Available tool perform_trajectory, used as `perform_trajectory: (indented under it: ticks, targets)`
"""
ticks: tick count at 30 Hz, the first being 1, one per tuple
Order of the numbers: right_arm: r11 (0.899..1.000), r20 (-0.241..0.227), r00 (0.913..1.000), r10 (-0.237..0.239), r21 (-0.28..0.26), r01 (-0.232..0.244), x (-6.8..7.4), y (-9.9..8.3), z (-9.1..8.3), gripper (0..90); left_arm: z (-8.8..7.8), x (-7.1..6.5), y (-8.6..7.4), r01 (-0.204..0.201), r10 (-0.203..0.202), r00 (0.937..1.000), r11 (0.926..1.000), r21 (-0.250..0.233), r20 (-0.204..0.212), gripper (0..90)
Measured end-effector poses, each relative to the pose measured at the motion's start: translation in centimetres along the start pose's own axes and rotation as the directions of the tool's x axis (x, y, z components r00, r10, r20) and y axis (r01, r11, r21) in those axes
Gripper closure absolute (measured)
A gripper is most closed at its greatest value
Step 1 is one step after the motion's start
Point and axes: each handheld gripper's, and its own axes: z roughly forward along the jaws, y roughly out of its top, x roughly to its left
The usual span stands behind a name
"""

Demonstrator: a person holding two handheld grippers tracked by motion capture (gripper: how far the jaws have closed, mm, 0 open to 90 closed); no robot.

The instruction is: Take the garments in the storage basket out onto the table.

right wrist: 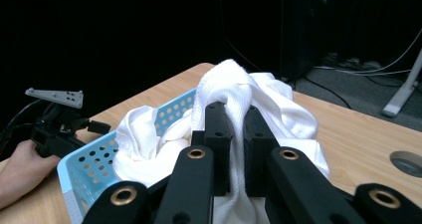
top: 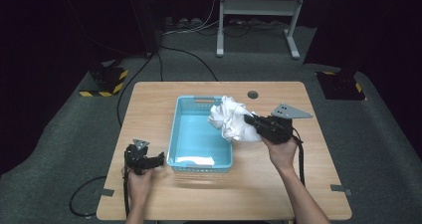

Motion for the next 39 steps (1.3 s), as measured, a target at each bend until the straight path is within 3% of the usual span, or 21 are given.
perform_trajectory:
  ticks: [19, 39]
  targets:
    - [0.999, 0.075, 0.9970, 0.021, -0.028, -0.019, -2.0, 0.0, -2.9, 84.6, 0.0, 0.0, 0.0, 0.000, 0.000, 1.0000, 1.0000, 0.000, 0.000, 6.4]
    - [0.998, 0.143, 0.9881, 0.056, -0.047, -0.050, -3.8, -1.3, -5.2, 84.5, 0.0, 0.0, 0.0, 0.000, 0.000, 1.0000, 1.0000, 0.001, 0.000, 6.4]
